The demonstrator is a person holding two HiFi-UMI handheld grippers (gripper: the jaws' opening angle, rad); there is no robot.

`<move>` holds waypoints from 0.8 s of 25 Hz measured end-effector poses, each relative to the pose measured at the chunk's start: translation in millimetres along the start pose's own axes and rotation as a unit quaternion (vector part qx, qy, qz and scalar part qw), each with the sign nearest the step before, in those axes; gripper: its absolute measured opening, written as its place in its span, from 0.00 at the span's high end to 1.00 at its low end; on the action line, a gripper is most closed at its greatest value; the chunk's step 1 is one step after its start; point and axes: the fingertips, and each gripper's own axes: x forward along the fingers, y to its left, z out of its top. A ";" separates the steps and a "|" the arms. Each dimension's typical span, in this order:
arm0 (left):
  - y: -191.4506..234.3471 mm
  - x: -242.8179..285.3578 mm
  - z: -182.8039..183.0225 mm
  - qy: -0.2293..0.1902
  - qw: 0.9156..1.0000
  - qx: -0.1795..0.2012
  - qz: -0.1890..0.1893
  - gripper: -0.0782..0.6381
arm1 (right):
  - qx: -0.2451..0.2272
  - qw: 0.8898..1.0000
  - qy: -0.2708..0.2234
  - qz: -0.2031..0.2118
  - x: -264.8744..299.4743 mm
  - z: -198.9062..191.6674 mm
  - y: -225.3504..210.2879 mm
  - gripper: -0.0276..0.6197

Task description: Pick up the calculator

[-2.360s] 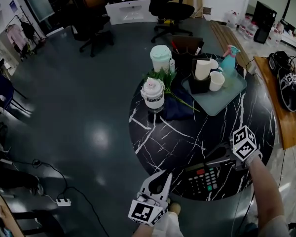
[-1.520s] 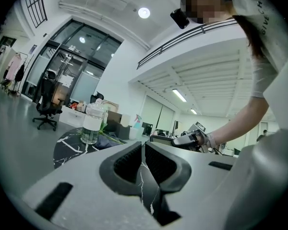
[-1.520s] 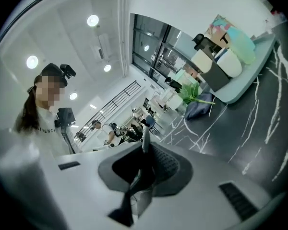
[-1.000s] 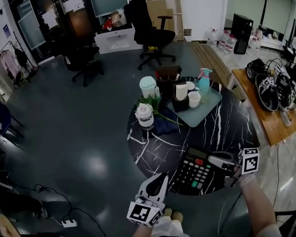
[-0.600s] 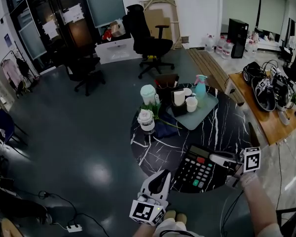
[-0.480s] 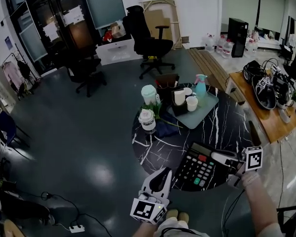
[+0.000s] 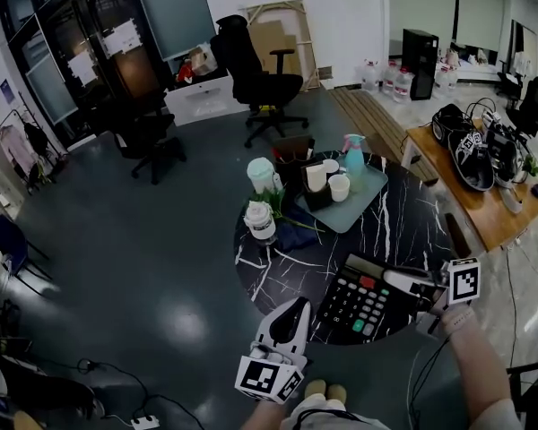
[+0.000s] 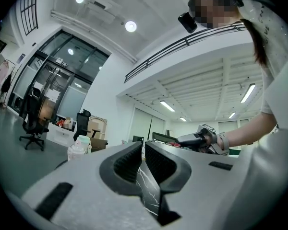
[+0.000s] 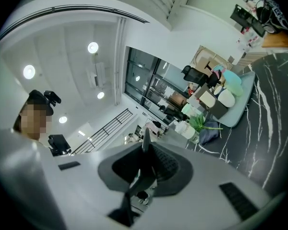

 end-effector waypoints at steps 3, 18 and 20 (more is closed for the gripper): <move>1.1 -0.3 2.4 -0.002 1.000 -0.001 -0.001 0.88 | -0.003 1.000 0.002 -0.001 -0.4 1.3 2.6 0.88; 6.2 -4.0 2.8 -0.006 1.000 -0.005 0.005 0.88 | 0.002 1.000 0.009 0.016 7.3 -0.5 8.6 0.88; 6.6 -3.7 1.9 -0.005 1.000 -0.005 0.006 0.88 | 0.004 1.000 0.010 0.012 6.9 -1.1 6.6 0.88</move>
